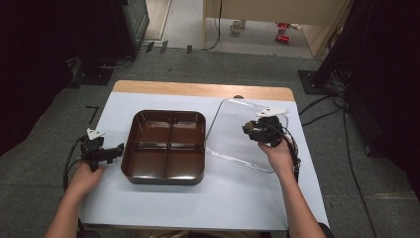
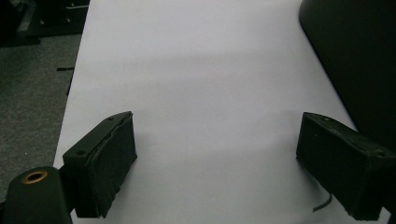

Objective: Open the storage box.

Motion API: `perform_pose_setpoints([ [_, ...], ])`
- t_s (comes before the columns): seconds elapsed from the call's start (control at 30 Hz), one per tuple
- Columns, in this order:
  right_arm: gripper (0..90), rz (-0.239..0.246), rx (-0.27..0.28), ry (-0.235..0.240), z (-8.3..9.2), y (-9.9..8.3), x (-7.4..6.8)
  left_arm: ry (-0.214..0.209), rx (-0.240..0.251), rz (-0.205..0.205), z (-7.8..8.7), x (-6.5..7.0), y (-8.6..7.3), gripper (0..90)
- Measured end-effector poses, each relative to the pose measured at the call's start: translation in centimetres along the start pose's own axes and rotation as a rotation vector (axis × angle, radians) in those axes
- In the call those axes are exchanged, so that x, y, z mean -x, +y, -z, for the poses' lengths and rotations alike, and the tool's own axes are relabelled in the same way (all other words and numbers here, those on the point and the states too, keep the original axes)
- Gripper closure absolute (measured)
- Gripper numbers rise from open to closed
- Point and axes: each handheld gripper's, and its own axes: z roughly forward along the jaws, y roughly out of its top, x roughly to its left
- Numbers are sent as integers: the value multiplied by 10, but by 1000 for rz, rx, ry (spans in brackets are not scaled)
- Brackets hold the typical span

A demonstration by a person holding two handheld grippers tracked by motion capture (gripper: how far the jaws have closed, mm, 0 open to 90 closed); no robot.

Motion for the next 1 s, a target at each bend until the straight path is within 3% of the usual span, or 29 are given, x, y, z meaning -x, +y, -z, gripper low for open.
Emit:
perform_pose_setpoints([
  [0.27, 587, -52, 0, -33, -11, -7, 23, 0, 0, 0, 0, 0, 0, 119],
  [0.4, 587, -83, -15, -40, -26, -11, 33, 1, 1, 1, 0, 0, 0, 119],
  [0.6, 587, -76, -38, -80, -51, -13, 36, 1, 1, 1, 0, 0, 0, 119],
  [0.73, 586, -84, -46, -80, -63, -12, 38, 1, 1, 1, 0, 0, 0, 118],
  [1.0, 586, -99, -66, -105, -75, -18, 43, 1, 1, 1, 0, 0, 0, 118],
])
